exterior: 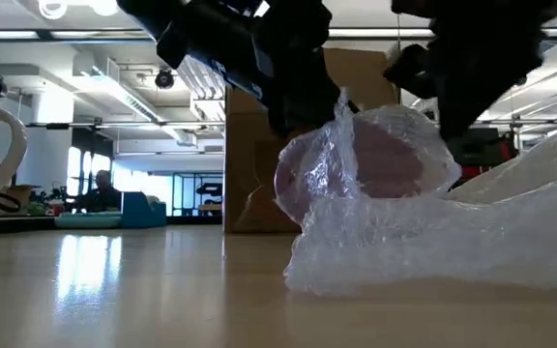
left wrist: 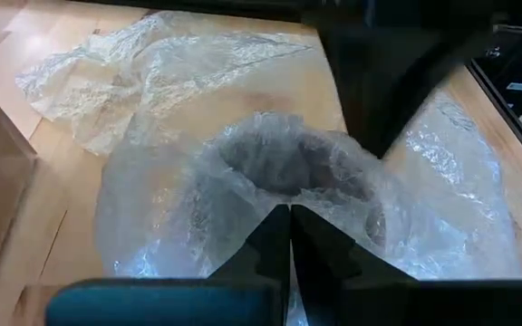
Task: Wrap mug
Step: Wrap the purple mug with bubble wrap
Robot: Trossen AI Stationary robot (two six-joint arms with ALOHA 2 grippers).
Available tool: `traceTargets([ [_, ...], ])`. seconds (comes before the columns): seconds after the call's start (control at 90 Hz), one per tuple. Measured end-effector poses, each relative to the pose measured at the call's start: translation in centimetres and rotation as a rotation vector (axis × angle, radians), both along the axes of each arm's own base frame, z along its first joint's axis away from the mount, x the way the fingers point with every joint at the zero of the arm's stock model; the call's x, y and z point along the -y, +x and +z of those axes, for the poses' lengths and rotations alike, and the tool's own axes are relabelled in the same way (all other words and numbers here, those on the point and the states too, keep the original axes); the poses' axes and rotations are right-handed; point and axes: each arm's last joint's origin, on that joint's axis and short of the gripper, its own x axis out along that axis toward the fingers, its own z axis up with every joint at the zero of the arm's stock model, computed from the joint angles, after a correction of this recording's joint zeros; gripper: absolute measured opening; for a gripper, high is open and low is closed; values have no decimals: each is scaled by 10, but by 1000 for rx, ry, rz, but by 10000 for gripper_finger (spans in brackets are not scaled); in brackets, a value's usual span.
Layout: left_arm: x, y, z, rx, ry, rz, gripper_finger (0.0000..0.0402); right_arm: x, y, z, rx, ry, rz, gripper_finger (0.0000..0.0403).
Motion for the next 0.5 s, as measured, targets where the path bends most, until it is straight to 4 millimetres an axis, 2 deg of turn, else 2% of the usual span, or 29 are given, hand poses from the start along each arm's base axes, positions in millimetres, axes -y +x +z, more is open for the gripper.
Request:
traceTargets([
  [0.222, -1, 0, 0, -2, 2, 4, 0, 0, 8, 17, 140, -124, -44, 0],
  [0.5, 0, 0, 0, -2, -3, -5, 0, 6, 13, 22, 142, -129, -68, 0],
])
